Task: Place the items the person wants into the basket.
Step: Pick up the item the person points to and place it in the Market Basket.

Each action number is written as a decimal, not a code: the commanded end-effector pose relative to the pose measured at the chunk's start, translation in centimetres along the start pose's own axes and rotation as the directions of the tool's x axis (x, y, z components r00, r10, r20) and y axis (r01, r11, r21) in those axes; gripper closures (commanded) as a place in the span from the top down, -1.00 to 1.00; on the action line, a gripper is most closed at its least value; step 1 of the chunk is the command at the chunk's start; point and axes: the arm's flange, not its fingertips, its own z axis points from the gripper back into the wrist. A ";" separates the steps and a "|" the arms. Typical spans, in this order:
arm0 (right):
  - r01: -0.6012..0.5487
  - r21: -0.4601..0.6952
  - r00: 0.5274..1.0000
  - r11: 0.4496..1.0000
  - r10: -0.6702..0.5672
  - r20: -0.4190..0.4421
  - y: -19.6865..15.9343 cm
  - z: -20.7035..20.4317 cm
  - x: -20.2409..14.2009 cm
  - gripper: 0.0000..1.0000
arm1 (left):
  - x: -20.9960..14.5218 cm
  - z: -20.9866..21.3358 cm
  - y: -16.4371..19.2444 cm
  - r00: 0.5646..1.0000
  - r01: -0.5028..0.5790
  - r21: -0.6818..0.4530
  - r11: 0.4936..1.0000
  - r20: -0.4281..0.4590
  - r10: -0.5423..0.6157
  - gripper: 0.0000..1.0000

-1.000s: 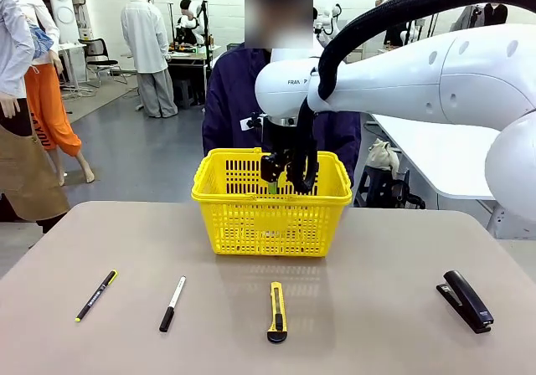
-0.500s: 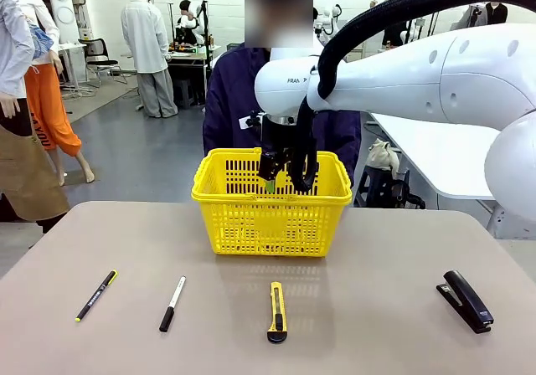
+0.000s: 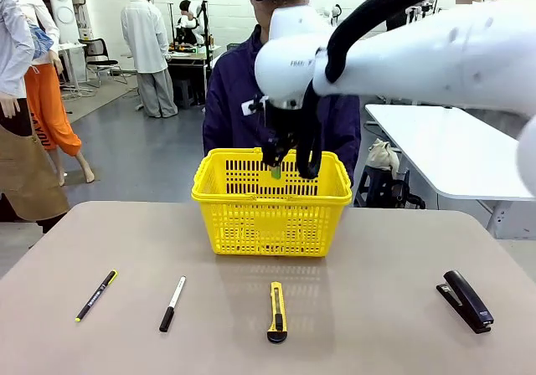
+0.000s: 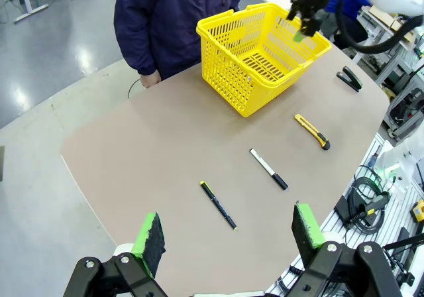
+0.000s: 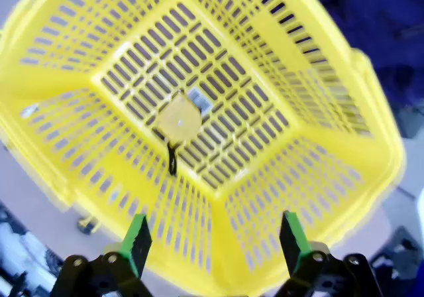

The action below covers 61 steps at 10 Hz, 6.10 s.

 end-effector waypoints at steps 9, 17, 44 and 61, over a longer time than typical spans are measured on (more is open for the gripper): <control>0.450 -0.021 0.886 0.893 -0.444 0.131 -0.7 6.7 -30.4 1.00 | 0.0 0.1 0.0 1.000 0.014 -0.011 1.000 0.019 -0.014 1.00; 0.462 -0.044 0.883 0.886 -0.454 0.118 -1.0 6.7 -31.3 1.00 | 0.0 0.1 0.0 1.000 0.014 -0.011 1.000 0.019 -0.014 1.00; -0.198 0.240 0.545 0.950 -0.096 0.833 -24.1 3.5 -61.1 1.00 | 0.0 0.1 0.0 1.000 0.014 -0.011 1.000 0.019 -0.014 1.00; -0.195 0.233 0.558 0.953 -0.087 0.825 -24.2 3.5 -61.2 1.00 | 0.0 0.1 0.0 1.000 0.014 -0.011 1.000 0.019 -0.014 1.00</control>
